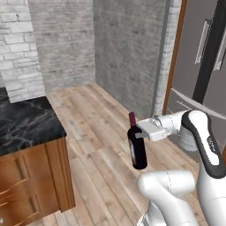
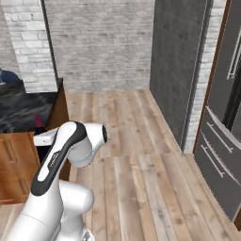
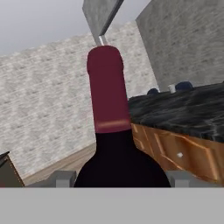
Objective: There is a wine glass and glass cup on the dining counter. Place the wine bottle next to the wine glass and the juice bottle next to the glass cup.
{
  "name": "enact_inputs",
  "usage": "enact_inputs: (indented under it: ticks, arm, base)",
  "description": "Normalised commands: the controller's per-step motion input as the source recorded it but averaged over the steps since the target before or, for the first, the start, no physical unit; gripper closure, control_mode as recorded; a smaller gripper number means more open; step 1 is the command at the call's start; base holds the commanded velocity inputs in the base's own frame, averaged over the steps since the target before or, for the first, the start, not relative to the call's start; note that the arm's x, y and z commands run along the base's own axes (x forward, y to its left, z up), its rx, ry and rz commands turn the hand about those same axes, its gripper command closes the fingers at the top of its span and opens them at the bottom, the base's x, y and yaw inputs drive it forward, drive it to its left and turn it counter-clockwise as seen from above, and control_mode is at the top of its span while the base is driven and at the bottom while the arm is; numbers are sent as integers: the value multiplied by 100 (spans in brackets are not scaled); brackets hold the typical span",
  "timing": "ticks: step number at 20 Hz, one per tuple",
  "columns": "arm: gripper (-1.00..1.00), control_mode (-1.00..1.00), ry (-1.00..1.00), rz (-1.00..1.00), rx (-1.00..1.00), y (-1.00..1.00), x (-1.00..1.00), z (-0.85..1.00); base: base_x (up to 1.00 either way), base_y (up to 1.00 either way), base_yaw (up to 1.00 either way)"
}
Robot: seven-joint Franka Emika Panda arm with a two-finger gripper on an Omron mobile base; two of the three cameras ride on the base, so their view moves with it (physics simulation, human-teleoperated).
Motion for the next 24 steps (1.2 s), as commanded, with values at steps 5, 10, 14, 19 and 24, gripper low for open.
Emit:
enact_inputs:
  ticks: [5, 10, 14, 19, 24]
  arm:
    - [100, 100, 0, 0, 0, 0, 0, 0]
    - [100, 100, 0, 0, 0, 0, 0, 0]
    - [100, 100, 0, 0, 0, 0, 0, 0]
    - [100, 100, 0, 0, 0, 0, 0, 0]
    - [100, 100, 0, 0, 0, 0, 0, 0]
  base:
    - [78, -39, 5]
    - [78, -33, 11]
    - [80, -34, 9]
    - [78, -36, 9]
    - [76, -37, 9]
